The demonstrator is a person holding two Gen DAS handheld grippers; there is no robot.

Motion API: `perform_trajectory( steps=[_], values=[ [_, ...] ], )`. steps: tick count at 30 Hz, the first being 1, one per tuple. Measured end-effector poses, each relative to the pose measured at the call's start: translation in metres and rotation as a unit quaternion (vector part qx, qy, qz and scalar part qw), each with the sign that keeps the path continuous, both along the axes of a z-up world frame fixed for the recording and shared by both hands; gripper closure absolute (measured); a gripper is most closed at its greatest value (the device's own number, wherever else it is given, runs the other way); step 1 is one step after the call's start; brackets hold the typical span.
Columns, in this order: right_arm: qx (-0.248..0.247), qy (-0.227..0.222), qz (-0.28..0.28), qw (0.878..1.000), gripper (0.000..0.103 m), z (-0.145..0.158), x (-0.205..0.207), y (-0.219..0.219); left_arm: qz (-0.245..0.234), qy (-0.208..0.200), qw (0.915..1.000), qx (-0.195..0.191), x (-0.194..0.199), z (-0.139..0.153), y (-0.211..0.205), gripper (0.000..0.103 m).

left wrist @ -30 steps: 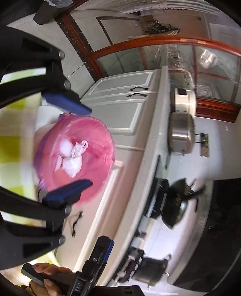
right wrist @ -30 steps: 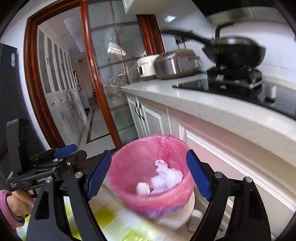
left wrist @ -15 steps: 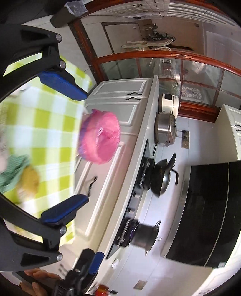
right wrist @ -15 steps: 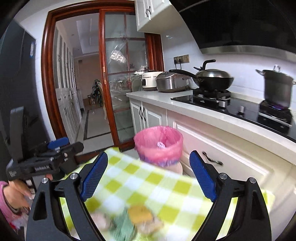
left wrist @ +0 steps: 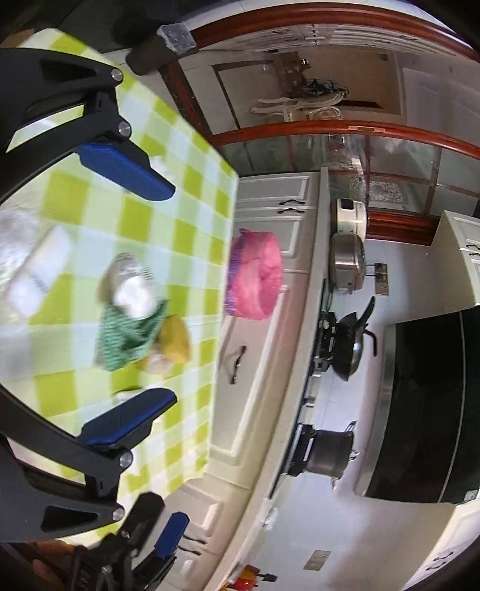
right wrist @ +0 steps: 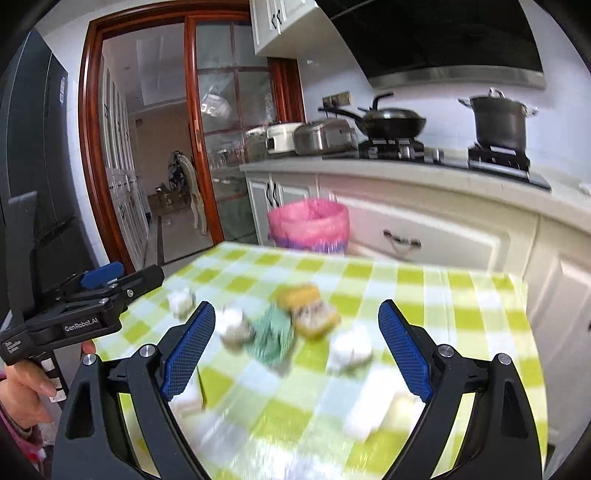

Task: Collect trash
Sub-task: 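Move both open tools back over the table, then grasp the white foam sheet with right tool while left tool approaches white tube packet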

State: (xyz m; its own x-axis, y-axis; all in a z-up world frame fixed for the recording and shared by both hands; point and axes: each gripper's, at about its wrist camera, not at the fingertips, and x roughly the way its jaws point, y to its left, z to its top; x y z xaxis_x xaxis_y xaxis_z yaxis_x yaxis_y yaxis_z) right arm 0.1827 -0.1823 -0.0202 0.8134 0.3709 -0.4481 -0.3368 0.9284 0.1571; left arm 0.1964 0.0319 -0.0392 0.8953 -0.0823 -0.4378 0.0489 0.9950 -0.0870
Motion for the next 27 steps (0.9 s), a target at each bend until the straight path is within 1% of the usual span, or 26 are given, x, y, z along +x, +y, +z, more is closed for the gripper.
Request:
perform_trajectory(
  steps=[3, 8, 12, 19, 21, 23, 25, 27],
  values=[
    [-0.004, 0.015, -0.001, 1.0, 0.018, -0.022, -0.017, 0.0, -0.001, 0.006, 1.0, 0.002, -0.017, -0.017, -0.003, 0.005],
    [0.01, 0.04, -0.027, 0.999, 0.018, -0.046, -0.019, -0.014, 0.002, 0.018, 0.9998, -0.003, -0.023, -0.036, -0.003, 0.005],
    [0.024, 0.062, -0.06, 0.996, 0.018, -0.061, -0.008, -0.028, 0.021, 0.03, 0.9993, 0.0, -0.022, -0.051, -0.001, 0.005],
    [0.032, 0.104, -0.1, 0.989, 0.018, -0.084, 0.021, -0.044, 0.035, 0.055, 0.9978, 0.003, -0.008, -0.069, 0.003, 0.005],
    [0.035, 0.12, -0.1, 0.987, 0.018, -0.092, 0.028, -0.044, 0.038, 0.063, 0.9973, 0.003, -0.004, -0.074, 0.003, 0.005],
    [0.026, 0.123, -0.096, 0.987, 0.018, -0.096, 0.032, -0.041, 0.039, 0.067, 0.997, 0.003, -0.002, -0.078, 0.003, 0.005],
    [0.004, 0.125, -0.088, 0.988, 0.021, -0.1, 0.037, -0.032, 0.039, 0.071, 0.9967, 0.0, 0.0, -0.082, 0.004, 0.005],
    [-0.003, 0.134, -0.084, 0.987, 0.03, -0.104, 0.041, -0.029, 0.04, 0.075, 0.9964, -0.003, 0.002, -0.085, 0.006, 0.005]
  ],
)
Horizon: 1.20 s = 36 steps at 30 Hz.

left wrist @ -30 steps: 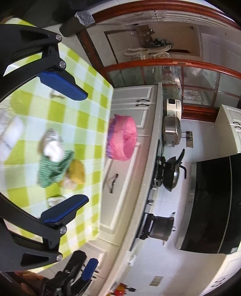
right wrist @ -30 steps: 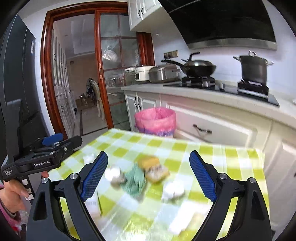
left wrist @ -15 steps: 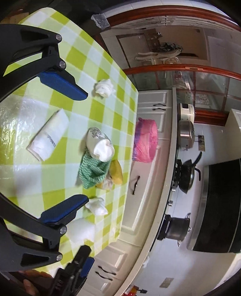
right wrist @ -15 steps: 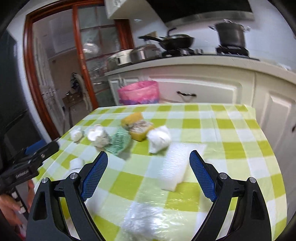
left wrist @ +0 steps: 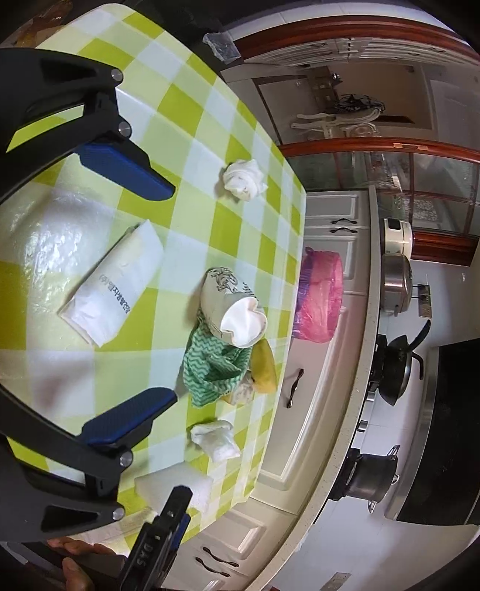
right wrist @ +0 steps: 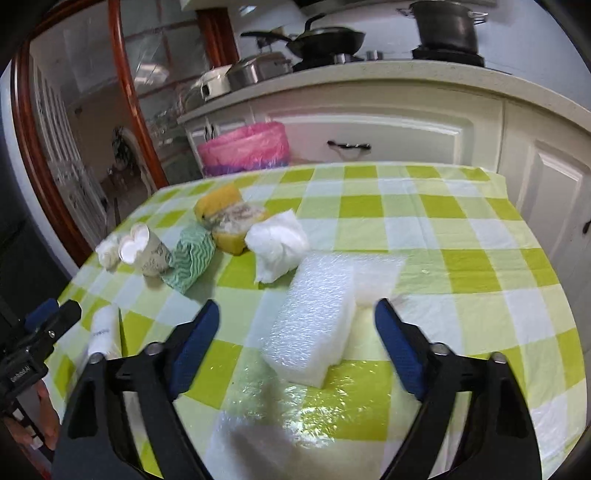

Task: Collect trash
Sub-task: 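Grasp the white foam sheet with right tool while left tool approaches white tube packet, then close the left tool on the white tube packet and lift it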

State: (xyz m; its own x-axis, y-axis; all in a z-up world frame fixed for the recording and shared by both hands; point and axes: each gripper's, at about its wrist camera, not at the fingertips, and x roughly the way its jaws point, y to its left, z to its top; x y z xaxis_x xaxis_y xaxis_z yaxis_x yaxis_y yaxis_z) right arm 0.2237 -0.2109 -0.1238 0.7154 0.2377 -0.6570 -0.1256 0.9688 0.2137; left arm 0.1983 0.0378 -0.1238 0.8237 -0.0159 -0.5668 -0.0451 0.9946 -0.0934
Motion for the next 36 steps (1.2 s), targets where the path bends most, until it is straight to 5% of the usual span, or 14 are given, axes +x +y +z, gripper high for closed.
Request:
perform_trajectory(
  steps=[4, 10, 16, 22, 26, 29, 33, 36],
  values=[
    [-0.002, 0.021, -0.008, 1.0, 0.038, -0.01, 0.008, -0.001, 0.008, 0.01, 0.9999, -0.005, 0.003, -0.005, 0.006, 0.005],
    [0.013, 0.03, -0.004, 0.999, 0.067, -0.015, 0.012, -0.01, 0.012, 0.031, 0.9993, -0.014, 0.008, -0.013, 0.005, 0.006],
    [0.019, 0.003, 0.007, 1.0, 0.069, -0.005, 0.003, -0.011, 0.016, 0.053, 0.9983, -0.019, 0.018, -0.021, -0.003, 0.014],
    [0.026, -0.012, 0.013, 1.0, 0.069, 0.003, -0.003, -0.011, -0.018, 0.088, 0.9959, -0.006, 0.031, -0.03, -0.018, 0.037],
    [0.031, -0.022, 0.012, 0.999, 0.069, 0.007, -0.005, -0.011, -0.087, 0.08, 0.9929, -0.013, 0.026, -0.029, -0.032, 0.057],
    [0.035, -0.023, 0.011, 0.999, 0.069, 0.009, -0.005, -0.013, -0.075, 0.077, 0.9942, 0.004, 0.024, -0.03, -0.036, 0.056],
    [0.037, -0.021, 0.009, 0.999, 0.069, 0.009, -0.005, -0.013, -0.059, 0.095, 0.9936, -0.016, 0.026, -0.034, -0.034, 0.028],
    [0.039, -0.022, 0.008, 0.999, 0.069, 0.009, -0.006, -0.014, -0.07, 0.1, 0.9925, 0.003, 0.025, -0.038, -0.043, 0.037]
  ],
)
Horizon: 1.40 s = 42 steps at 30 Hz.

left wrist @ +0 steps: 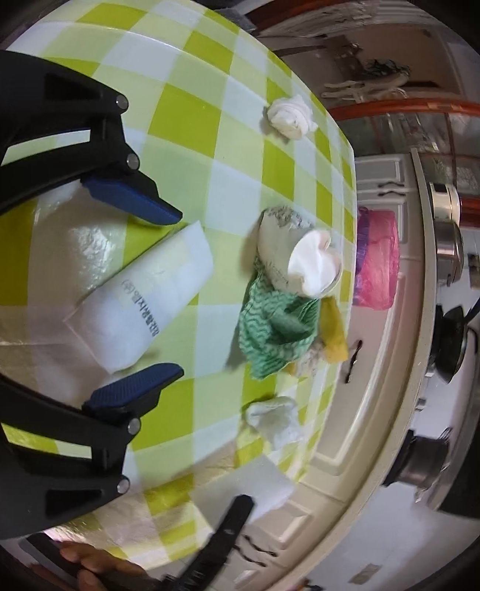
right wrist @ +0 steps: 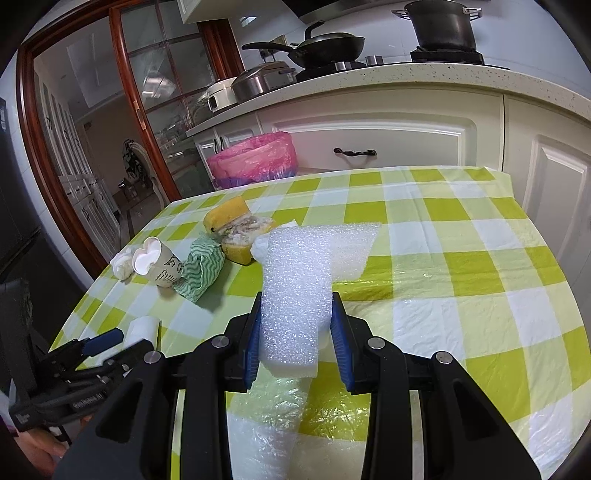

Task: Collect trash
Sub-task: 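Close the left tool on the white tube packet and lift it, then carry the foam sheet and tube packet over the pink bin and open both tools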

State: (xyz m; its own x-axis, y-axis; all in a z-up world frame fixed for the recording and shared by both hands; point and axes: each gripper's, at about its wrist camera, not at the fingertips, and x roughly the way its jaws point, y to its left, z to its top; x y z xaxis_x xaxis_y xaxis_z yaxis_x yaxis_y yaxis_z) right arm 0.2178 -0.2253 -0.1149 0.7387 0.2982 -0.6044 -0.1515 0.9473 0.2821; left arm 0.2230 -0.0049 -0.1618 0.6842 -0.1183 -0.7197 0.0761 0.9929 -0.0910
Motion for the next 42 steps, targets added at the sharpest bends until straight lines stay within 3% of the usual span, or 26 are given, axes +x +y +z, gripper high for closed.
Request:
perform_trajectory(
  steps=[2, 9, 21, 34, 42],
  values=[
    [0.001, 0.0, 0.001, 1.0, 0.069, 0.0, -0.001, 0.0, -0.011, 0.012, 0.9999, 0.003, 0.002, -0.006, -0.002, 0.054],
    [-0.002, -0.005, 0.011, 1.0, 0.069, -0.001, -0.007, 0.003, -0.018, -0.011, 0.9997, 0.007, -0.005, 0.001, -0.003, 0.071],
    [-0.019, -0.043, 0.044, 0.998, 0.069, 0.023, -0.03, 0.033, -0.01, -0.118, 0.9928, 0.016, -0.038, 0.05, 0.001, 0.081],
    [-0.031, -0.068, 0.064, 0.995, 0.069, 0.042, -0.055, 0.054, 0.0, -0.155, 0.988, 0.006, -0.059, 0.069, 0.009, 0.088],
    [-0.03, -0.092, 0.067, 0.993, 0.069, 0.059, -0.063, 0.06, 0.006, -0.204, 0.9788, 0.016, -0.073, 0.095, 0.009, 0.088]
  ],
)
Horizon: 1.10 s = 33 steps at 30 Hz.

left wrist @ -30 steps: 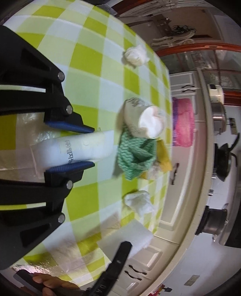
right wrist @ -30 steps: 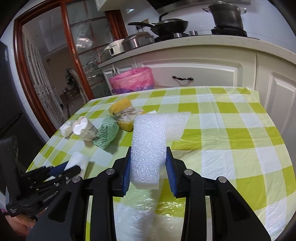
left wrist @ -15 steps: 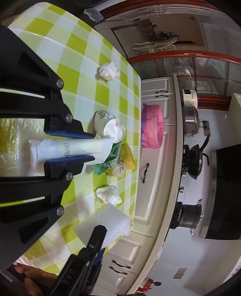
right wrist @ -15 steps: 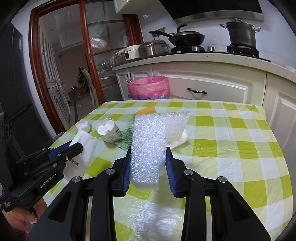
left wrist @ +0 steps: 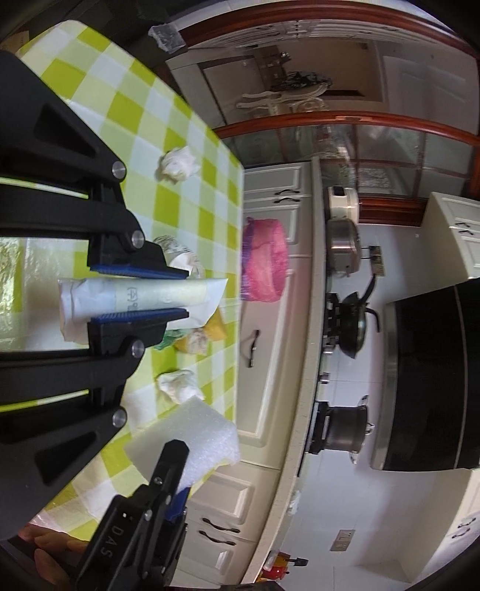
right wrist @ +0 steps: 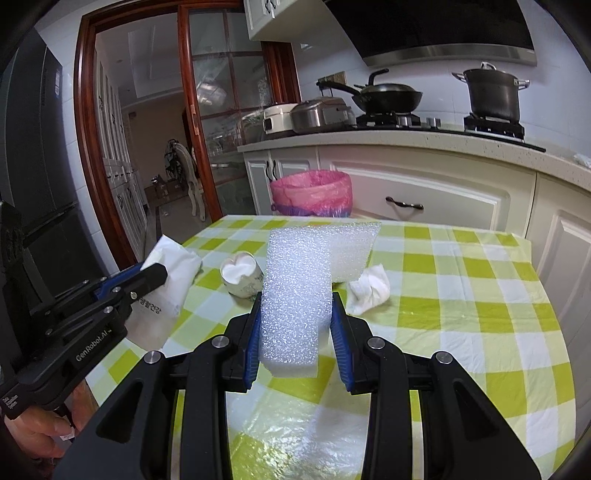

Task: Collect trash
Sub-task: 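Carry the foam sheet and tube packet over the pink bin and open both tools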

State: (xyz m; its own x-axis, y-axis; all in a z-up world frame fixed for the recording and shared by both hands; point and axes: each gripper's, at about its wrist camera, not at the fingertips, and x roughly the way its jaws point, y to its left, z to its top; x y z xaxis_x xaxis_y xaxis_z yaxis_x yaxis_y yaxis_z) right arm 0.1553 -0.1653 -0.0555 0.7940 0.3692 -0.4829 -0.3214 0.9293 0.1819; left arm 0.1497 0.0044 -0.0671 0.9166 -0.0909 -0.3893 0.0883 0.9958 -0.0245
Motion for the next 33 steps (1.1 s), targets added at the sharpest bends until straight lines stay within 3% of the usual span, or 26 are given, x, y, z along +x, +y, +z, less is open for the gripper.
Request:
perform_trajectory(
  steps=[7, 14, 24, 33],
  values=[
    [-0.003, -0.016, 0.006, 1.0, 0.069, 0.014, 0.002, 0.006, 0.0, -0.019, 0.9998, -0.006, -0.001, 0.016, 0.006, 0.088],
    [-0.004, -0.022, 0.01, 1.0, 0.069, 0.026, 0.03, 0.012, -0.001, -0.03, 0.9994, -0.013, 0.018, 0.029, 0.014, 0.088],
    [0.0, -0.042, 0.022, 0.999, 0.069, 0.052, 0.093, 0.031, 0.004, -0.057, 0.9983, -0.014, 0.085, 0.055, 0.028, 0.088],
    [0.002, -0.051, 0.037, 0.998, 0.069, 0.064, 0.172, 0.047, -0.002, -0.058, 0.9983, -0.005, 0.166, 0.06, 0.04, 0.088]
  ],
)
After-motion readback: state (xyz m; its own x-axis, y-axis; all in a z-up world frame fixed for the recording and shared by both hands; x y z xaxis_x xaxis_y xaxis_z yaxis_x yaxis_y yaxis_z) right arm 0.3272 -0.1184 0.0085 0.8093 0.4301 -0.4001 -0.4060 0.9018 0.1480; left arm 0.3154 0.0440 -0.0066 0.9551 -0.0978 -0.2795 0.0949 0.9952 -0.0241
